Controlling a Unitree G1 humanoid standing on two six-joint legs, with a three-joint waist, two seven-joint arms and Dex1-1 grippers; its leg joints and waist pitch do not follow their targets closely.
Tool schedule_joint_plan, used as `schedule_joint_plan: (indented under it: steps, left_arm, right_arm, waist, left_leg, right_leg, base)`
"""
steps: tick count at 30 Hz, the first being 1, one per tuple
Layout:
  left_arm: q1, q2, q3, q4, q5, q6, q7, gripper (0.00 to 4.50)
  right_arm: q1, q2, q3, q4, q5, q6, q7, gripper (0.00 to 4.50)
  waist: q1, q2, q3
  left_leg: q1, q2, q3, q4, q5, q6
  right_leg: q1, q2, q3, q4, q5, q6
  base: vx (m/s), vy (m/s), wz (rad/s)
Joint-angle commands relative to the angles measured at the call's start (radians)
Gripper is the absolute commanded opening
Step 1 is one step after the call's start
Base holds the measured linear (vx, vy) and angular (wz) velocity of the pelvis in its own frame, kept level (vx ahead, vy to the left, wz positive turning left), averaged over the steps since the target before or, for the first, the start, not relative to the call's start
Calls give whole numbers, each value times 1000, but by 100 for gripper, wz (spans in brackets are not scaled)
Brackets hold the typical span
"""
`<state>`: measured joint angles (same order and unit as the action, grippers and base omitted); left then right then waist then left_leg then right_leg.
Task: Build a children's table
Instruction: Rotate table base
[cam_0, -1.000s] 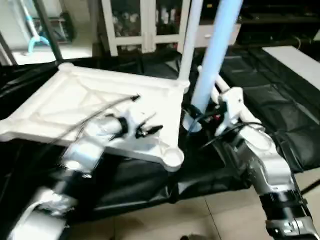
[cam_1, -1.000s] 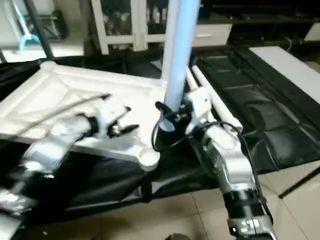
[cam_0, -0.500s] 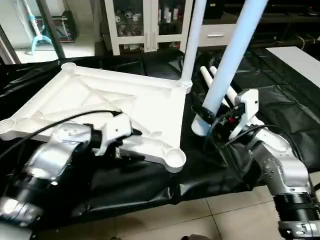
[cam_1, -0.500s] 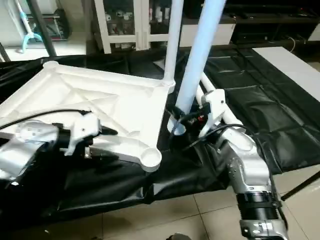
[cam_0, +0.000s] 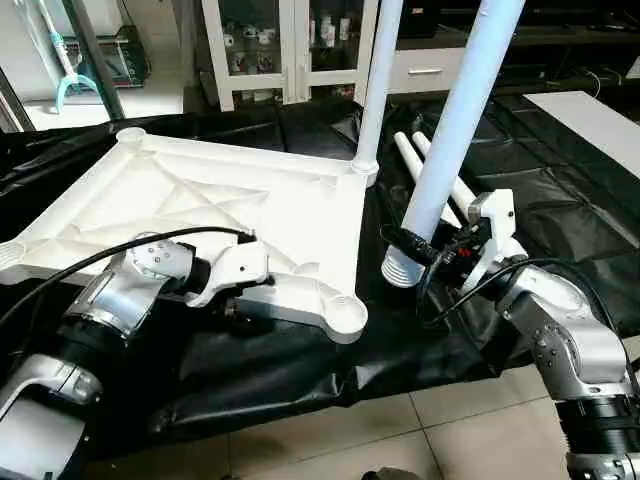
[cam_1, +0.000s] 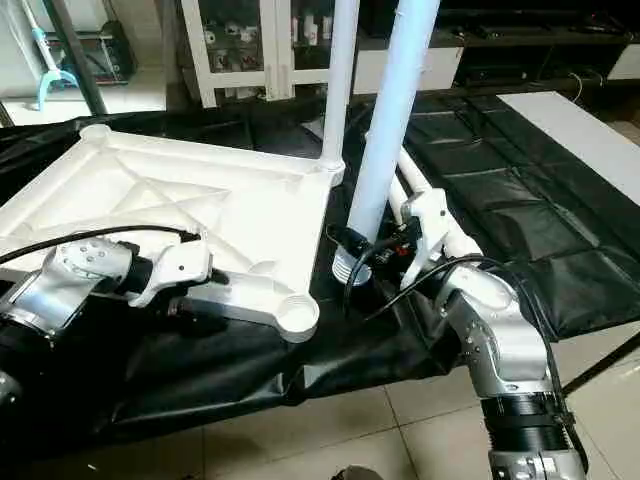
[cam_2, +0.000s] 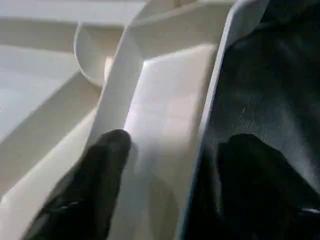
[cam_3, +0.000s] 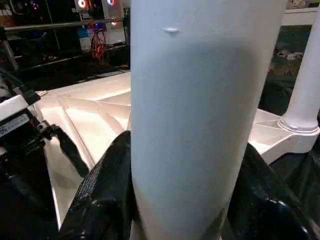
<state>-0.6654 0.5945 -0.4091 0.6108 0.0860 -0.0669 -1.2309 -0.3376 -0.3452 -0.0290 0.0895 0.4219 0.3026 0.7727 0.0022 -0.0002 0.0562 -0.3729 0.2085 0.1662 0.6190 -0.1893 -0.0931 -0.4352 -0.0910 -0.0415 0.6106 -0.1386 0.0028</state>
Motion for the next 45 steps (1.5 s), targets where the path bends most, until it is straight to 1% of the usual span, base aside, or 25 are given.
schedule_joint_plan:
  steps: [1,2,3,5,7,8,9,11,13,16,17,19,21,22,26,30,31,33,37,38,40,41,43,44,45]
  left_arm:
    - [-27,15,-3,14,10,-20,-17,317]
    - [-29,16,-2,18,10,-23,-20,302]
    - [-35,13,1,35,14,-35,-27,302]
    - [-41,10,6,55,16,-42,-32,300]
    - [-41,10,7,58,18,-42,-30,268]
    - [-42,10,10,60,19,-43,-24,259]
    - [-43,9,12,65,18,-42,-24,261]
    - [-39,11,15,64,14,-33,-31,254]
    - [-35,13,15,59,12,-30,-34,214]
    - [-26,7,24,52,4,-33,-38,217]
    - [-21,4,27,46,-3,-27,-42,190]
    - [-16,2,28,36,-9,-23,-47,171]
    - [-11,2,24,33,-5,-29,-47,174]
    - [-11,2,23,34,-4,-31,-47,150]
    - [-8,4,22,36,-1,-35,-45,131]
    - [3,5,26,32,1,-28,-48,85]
    - [3,5,26,32,1,-28,-48,85]
    - [17,11,28,20,8,8,-35,66]
    - [39,17,38,-9,-5,60,-33,51]
    - [65,31,45,-38,-7,106,-25,46]
    - [99,50,55,-67,-10,148,-17,38]
    - [130,65,69,-98,-12,212,2,35]
    - [171,86,85,-142,-11,286,21,33]
    - [189,94,93,-163,-12,318,28,26]
    - [208,103,100,-184,-12,341,34,23]
  right_arm:
    - [6,-12,-3,-30,7,6,6,190]
    - [6,-12,-3,-30,7,7,6,190]
    - [5,-10,-2,-29,4,7,7,190]
    - [3,-5,2,-25,-1,3,8,190]
    - [2,-4,3,-24,-2,2,8,190]
    - [2,-3,4,-23,-3,2,8,190]
    - [1,-3,5,-20,-3,-1,8,190]
    - [-2,-1,9,-12,-5,-7,9,190]
    - [-3,0,10,-10,-6,-8,9,190]
    - [-4,3,14,-12,-8,-8,8,190]
    - [-4,4,15,-12,-9,-8,7,190]
    - [-4,6,16,-11,-10,-9,8,190]
    - [-4,6,18,-11,-11,-11,9,190]
    - [-5,6,19,-11,-11,-11,9,190]
    - [-6,6,20,-8,-12,-14,11,190]
    - [-7,5,21,-4,-14,-18,14,190]
    - [-7,5,21,-4,-14,-18,14,190]
    - [-8,7,23,-3,-15,-21,14,190]
    - [-8,10,24,-3,-15,-22,12,190]
    - [-7,14,25,0,-16,-23,10,190]
    - [-7,21,25,4,-16,-23,4,190]
    - [-6,28,26,8,-17,-23,-4,190]
    - [-5,40,27,15,-21,-25,-18,190]
    - [-6,45,28,19,-25,-27,-27,190]
    - [-7,50,29,25,-32,-31,-39,190]
  waist:
    - [0,12,-77]
    - [1,12,-76]
    - [1,12,-76]
    - [2,12,-76]
    - [2,11,-76]
    - [2,8,-76]
    - [3,11,-75]
    - [3,9,-74]
    - [4,7,-73]
    - [3,3,-71]
    - [4,5,-70]
    - [4,4,-70]
    - [4,3,-70]
    - [3,3,-70]
    - [3,2,-69]
    - [3,3,-70]
    - [3,3,-70]
    - [3,0,-70]
    - [1,3,-70]
    - [0,7,-69]
    - [-6,4,-68]
    - [-11,5,-68]
    - [-21,4,-66]
    - [-26,0,-64]
    - [-29,3,-62]
  left_leg:
    - [8,-2,5,-85,-325,-1]
    - [9,0,5,-86,-321,0]
    - [9,-1,6,-84,-319,0]
    - [9,-1,6,-84,-315,3]
    - [9,0,7,-84,-309,4]
    - [9,0,7,-84,-310,4]
    - [9,1,7,-85,-314,4]
    - [10,1,7,-85,-321,3]
    - [10,1,7,-85,-327,2]
    - [10,1,6,-87,-335,0]
    - [10,1,6,-87,-342,-1]
    - [11,1,6,-87,-347,-2]
    - [9,1,6,-87,-345,-2]
    - [9,1,5,-87,-344,-2]
    - [10,1,5,-87,-346,-1]
    - [8,2,5,-88,-340,0]
    - [8,2,5,-88,-339,0]
    - [7,2,5,-88,-333,1]
    - [8,3,5,-89,-334,0]
    - [8,3,5,-89,-336,-1]
    - [3,3,3,-92,-344,-4]
    - [2,3,2,-93,-348,-6]
    - [2,2,1,-93,-363,-7]
    - [-3,-1,-2,-94,-364,-7]
    - [-1,-3,-4,-94,-375,-5]
  right_leg:
    - [58,-19,19,-77,-341,-183]
    - [58,-19,19,-75,-325,-193]
    - [58,-19,19,-73,-311,-200]
    - [60,-20,20,-73,-310,-204]
    - [60,-21,20,-73,-310,-205]
    - [59,-21,20,-73,-312,-206]
    - [59,-21,20,-73,-320,-205]
    - [58,-22,20,-75,-343,-199]
    - [56,-22,20,-76,-358,-195]
    - [55,-23,20,-79,-383,-185]
    - [54,-23,20,-80,-395,-182]
    - [53,-24,20,-82,-414,-176]
    - [53,-24,20,-83,-421,-170]
    - [53,-24,20,-83,-423,-168]
    - [51,-24,20,-85,-439,-159]
    - [52,-24,20,-83,-425,-162]
    - [52,-24,20,-83,-422,-163]
    - [53,-25,21,-81,-410,-167]
    - [52,-24,21,-80,-404,-173]
    - [53,-24,21,-79,-401,-175]
    - [56,-25,20,-77,-405,-176]
    - [58,-25,19,-77,-415,-172]
    - [56,-25,18,-79,-454,-162]
    - [59,-26,15,-82,-496,-144]
    - [55,-25,13,-90,-548,-124]
  base:
    - [0,0,0]
    - [0,0,0]
    - [0,0,0]
    - [0,0,0]
    - [0,0,0]
    - [0,0,0]
    - [0,0,0]
    - [0,0,0]
    - [0,0,0]
    - [0,0,0]
    - [0,0,0]
    - [0,0,0]
    - [0,0,0]
    - [0,0,0]
    - [0,0,0]
    - [0,0,0]
    - [0,0,0]
    - [0,0,0]
    - [0,0,0]
    - [0,0,0]
    - [0,0,0]
    - [0,0,0]
    - [0,0,0]
    - [0,0,0]
    - [0,0,0]
